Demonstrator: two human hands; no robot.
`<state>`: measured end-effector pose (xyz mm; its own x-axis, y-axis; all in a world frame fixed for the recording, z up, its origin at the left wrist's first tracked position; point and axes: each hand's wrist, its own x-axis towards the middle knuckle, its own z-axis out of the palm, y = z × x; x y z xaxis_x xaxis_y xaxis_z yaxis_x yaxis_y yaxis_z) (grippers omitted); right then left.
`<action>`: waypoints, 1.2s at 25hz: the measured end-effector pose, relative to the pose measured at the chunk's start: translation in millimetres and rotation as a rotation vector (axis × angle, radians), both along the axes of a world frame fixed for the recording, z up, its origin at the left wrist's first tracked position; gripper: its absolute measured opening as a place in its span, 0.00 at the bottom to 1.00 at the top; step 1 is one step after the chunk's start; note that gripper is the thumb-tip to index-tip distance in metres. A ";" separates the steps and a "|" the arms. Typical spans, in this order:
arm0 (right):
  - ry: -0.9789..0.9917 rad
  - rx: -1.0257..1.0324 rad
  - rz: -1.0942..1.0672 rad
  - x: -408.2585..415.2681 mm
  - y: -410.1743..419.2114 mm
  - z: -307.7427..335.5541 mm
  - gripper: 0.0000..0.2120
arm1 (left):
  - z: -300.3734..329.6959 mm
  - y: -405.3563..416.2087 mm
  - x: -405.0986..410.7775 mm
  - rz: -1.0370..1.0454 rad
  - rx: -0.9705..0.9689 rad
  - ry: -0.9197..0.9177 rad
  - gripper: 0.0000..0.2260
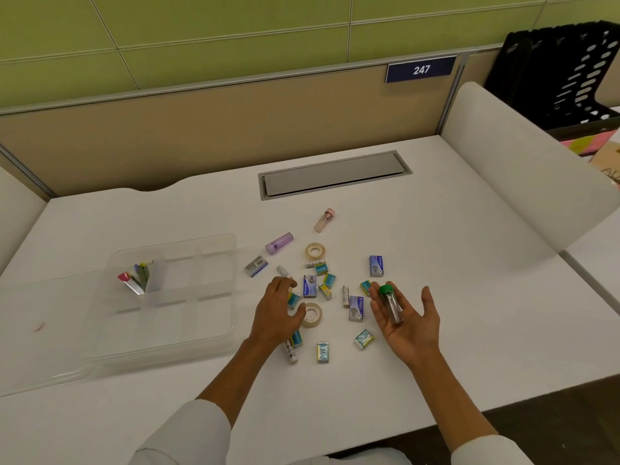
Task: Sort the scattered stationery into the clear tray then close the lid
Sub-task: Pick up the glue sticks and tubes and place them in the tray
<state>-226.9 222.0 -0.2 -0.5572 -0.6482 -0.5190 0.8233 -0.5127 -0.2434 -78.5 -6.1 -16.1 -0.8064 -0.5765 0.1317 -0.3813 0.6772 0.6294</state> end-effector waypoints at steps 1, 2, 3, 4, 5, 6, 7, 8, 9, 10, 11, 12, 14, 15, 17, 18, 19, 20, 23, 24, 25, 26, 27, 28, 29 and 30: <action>0.000 0.004 -0.028 -4.1 6.6 0.4 0.37 | 0.7 -1.0 -2.7 0.006 -0.001 0.013 0.21; 0.004 0.008 -0.051 -7.8 12.3 1.0 0.37 | 1.8 -1.8 -5.5 0.018 -0.001 0.027 0.20; 0.011 0.011 -0.067 -11.1 17.2 1.3 0.37 | 2.8 -2.3 -8.5 0.029 0.002 0.038 0.19; 0.019 0.014 -0.077 -13.8 21.2 1.3 0.37 | 3.7 -1.8 -11.9 0.031 0.005 0.045 0.19; 0.024 0.016 -0.084 -15.8 24.6 0.9 0.37 | 4.1 -0.5 -15.3 0.022 0.008 0.050 0.18; 0.023 0.017 -0.090 -17.1 27.1 0.7 0.37 | 3.9 1.7 -19.2 0.005 0.009 0.052 0.18; 0.020 0.017 -0.094 -17.6 28.4 0.6 0.37 | 3.4 3.9 -23.4 -0.012 0.013 0.055 0.18; 0.017 0.017 -0.098 -17.5 28.8 1.1 0.37 | 3.0 6.1 -27.6 -0.027 0.023 0.059 0.18; 0.017 0.016 -0.100 -17.7 28.5 1.6 0.37 | 2.0 8.4 -31.9 -0.042 0.033 0.066 0.18; 0.019 0.015 -0.101 -17.8 27.9 2.5 0.37 | 0.6 10.6 -35.4 -0.059 0.040 0.072 0.17; 0.020 0.014 -0.103 -18.4 27.1 3.0 0.37 | -0.8 12.8 -38.5 -0.078 0.038 0.074 0.17; 0.018 0.010 -0.104 -18.9 26.2 3.5 0.37 | -1.4 14.9 -40.8 -0.093 0.029 0.075 0.17; 0.013 -0.001 -0.105 -20.4 24.0 4.3 0.37 | -1.1 15.1 -45.7 -0.096 0.012 0.076 0.18; 0.011 -0.007 -0.102 -21.2 22.8 4.5 0.37 | -0.1 12.9 -48.7 -0.088 0.007 0.074 0.19; 0.008 -0.016 -0.091 -23.4 19.6 4.7 0.37 | 3.3 4.5 -57.1 -0.078 -0.013 0.059 0.21; 0.006 -0.017 -0.084 -24.7 17.6 4.6 0.37 | 5.8 -1.5 -61.4 -0.080 -0.025 0.044 0.21; 0.004 -0.018 -0.076 -26.5 15.4 4.7 0.38 | 8.2 -8.6 -66.4 -0.085 -0.035 0.023 0.21; 0.003 -0.019 -0.070 -28.6 13.3 4.8 0.38 | 11.3 -16.1 -71.3 -0.090 -0.050 0.004 0.21; -0.001 -0.022 -0.052 -37.3 6.0 5.4 0.38 | 20.9 -39.9 -87.2 -0.092 -0.088 -0.029 0.21; -0.003 -0.023 -0.048 -40.0 3.1 5.9 0.38 | 23.6 -46.8 -93.1 -0.090 -0.111 -0.038 0.21; -0.006 -0.026 -0.044 -42.5 -0.2 6.0 0.38 | 25.5 -53.1 -99.5 -0.089 -0.130 -0.055 0.22; -0.012 -0.030 -0.040 -45.4 -4.2 5.9 0.38 | 26.5 -59.0 -107.5 -0.090 -0.129 -0.080 0.23; -0.022 -0.035 -0.039 -48.3 -8.3 4.9 0.38 | 27.5 -63.4 -115.6 -0.094 -0.111 -0.107 0.25; -0.035 -0.042 -0.036 -50.9 -12.7 4.3 0.38 | 28.2 -66.8 -123.4 -0.102 -0.092 -0.127 0.26; -0.044 -0.048 -0.031 -54.0 -18.0 4.0 0.38 | 28.5 -69.6 -132.1 -0.111 -0.086 -0.141 0.27; -0.050 -0.052 -0.024 -57.5 -23.7 3.7 0.39 | 28.5 -71.9 -141.0 -0.118 -0.092 -0.145 0.27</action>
